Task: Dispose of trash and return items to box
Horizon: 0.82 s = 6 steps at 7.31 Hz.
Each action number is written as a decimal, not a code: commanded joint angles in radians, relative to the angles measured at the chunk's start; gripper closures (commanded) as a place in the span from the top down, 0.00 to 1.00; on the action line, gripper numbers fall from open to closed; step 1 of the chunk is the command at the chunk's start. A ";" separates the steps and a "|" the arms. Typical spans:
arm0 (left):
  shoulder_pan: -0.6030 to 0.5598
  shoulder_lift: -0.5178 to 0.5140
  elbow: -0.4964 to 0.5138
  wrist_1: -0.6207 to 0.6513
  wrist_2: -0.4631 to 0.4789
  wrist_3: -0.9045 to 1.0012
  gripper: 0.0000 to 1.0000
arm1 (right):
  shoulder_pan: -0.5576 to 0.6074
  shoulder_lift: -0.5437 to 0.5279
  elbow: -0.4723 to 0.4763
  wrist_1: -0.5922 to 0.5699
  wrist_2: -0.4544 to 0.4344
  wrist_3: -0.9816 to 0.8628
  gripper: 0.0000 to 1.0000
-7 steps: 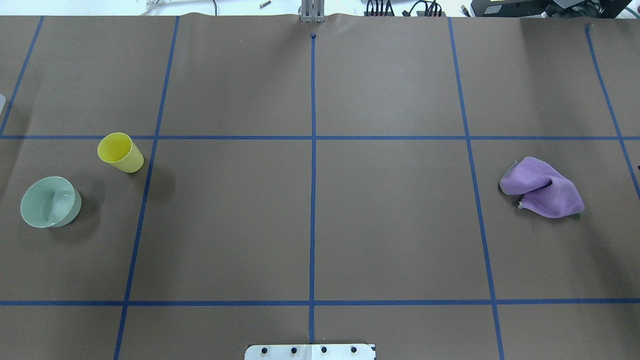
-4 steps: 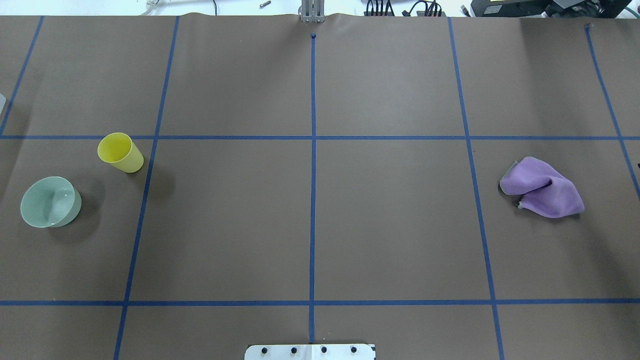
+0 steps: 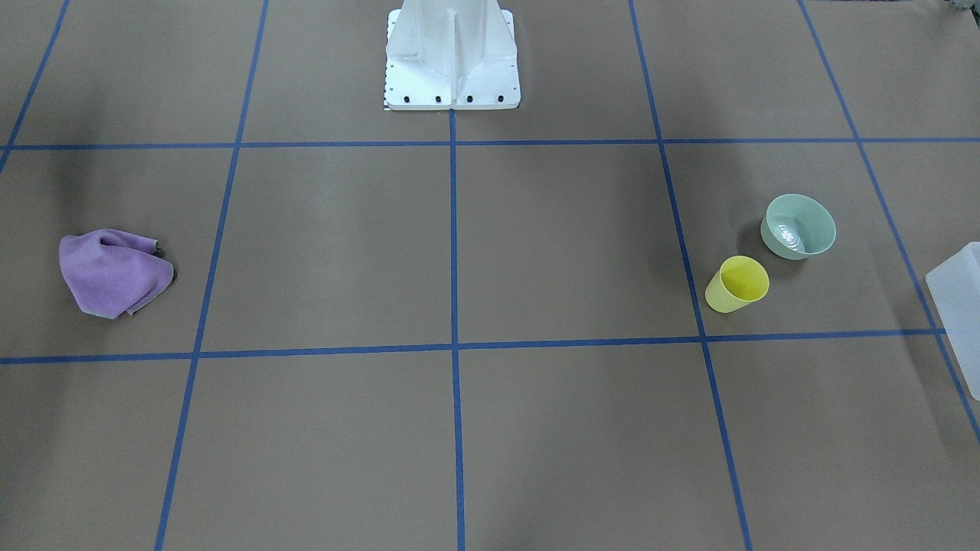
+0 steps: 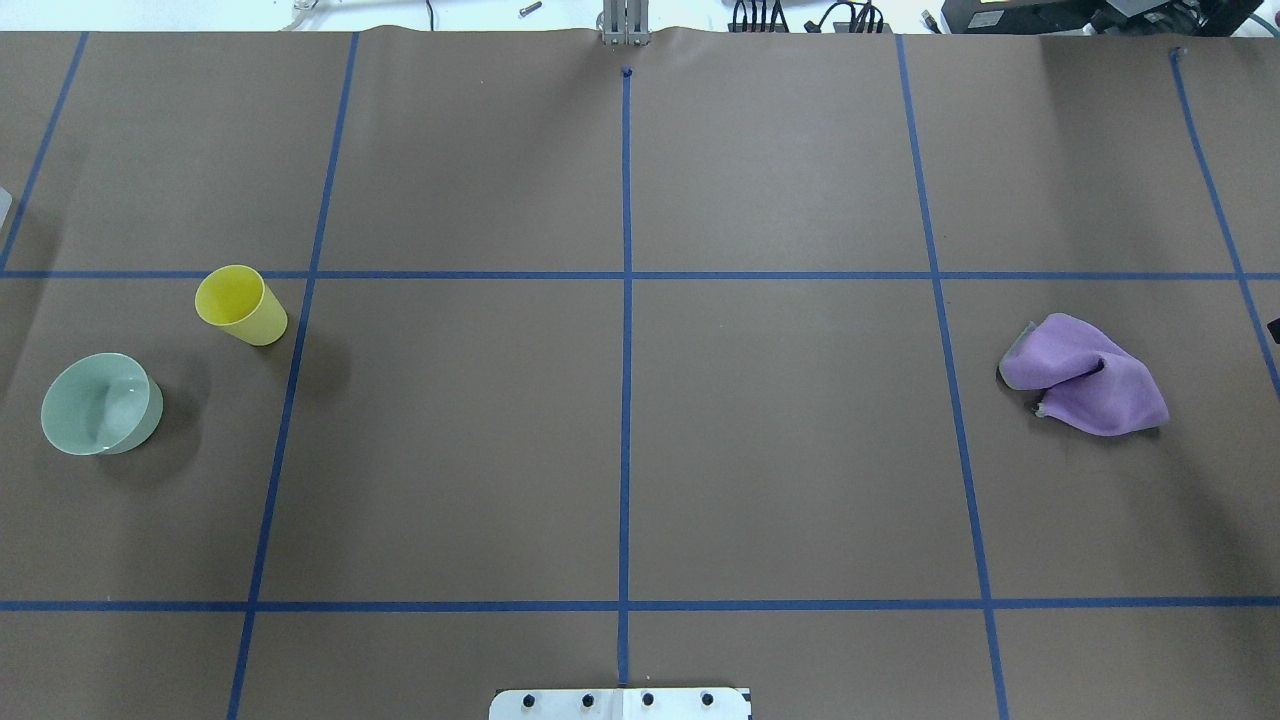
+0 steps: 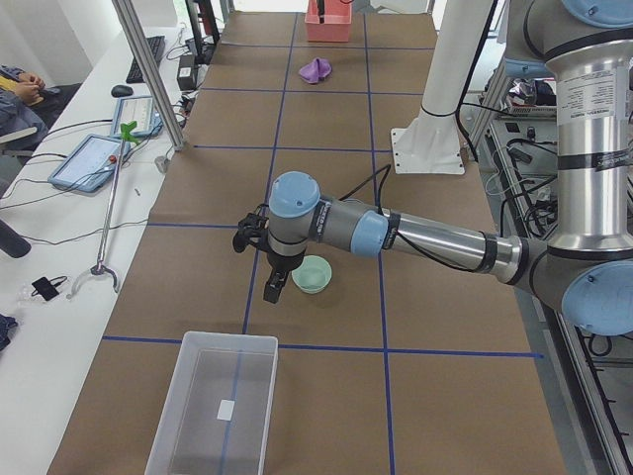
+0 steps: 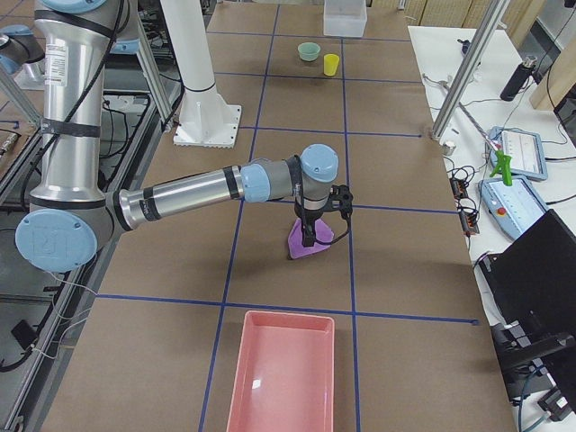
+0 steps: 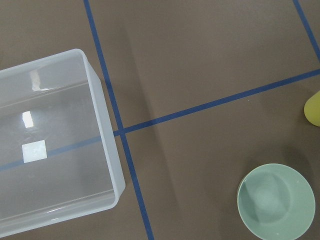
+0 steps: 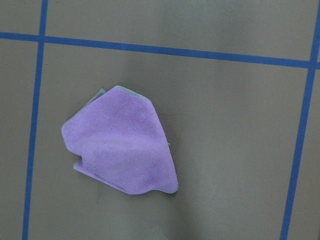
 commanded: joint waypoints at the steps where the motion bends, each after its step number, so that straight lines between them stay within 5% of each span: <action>1: 0.001 -0.003 0.028 -0.005 -0.008 0.000 0.98 | 0.000 0.007 -0.006 0.001 0.002 0.001 1.00; 2: 0.005 -0.009 0.040 -0.020 -0.008 -0.012 0.98 | -0.002 0.016 -0.017 0.001 0.001 0.001 1.00; 4: 0.218 -0.140 0.051 -0.072 0.004 -0.432 0.97 | -0.002 0.045 -0.057 0.001 0.001 -0.001 1.00; 6: 0.353 -0.205 0.060 -0.071 0.016 -0.547 0.97 | -0.002 0.053 -0.072 0.001 0.001 -0.001 1.00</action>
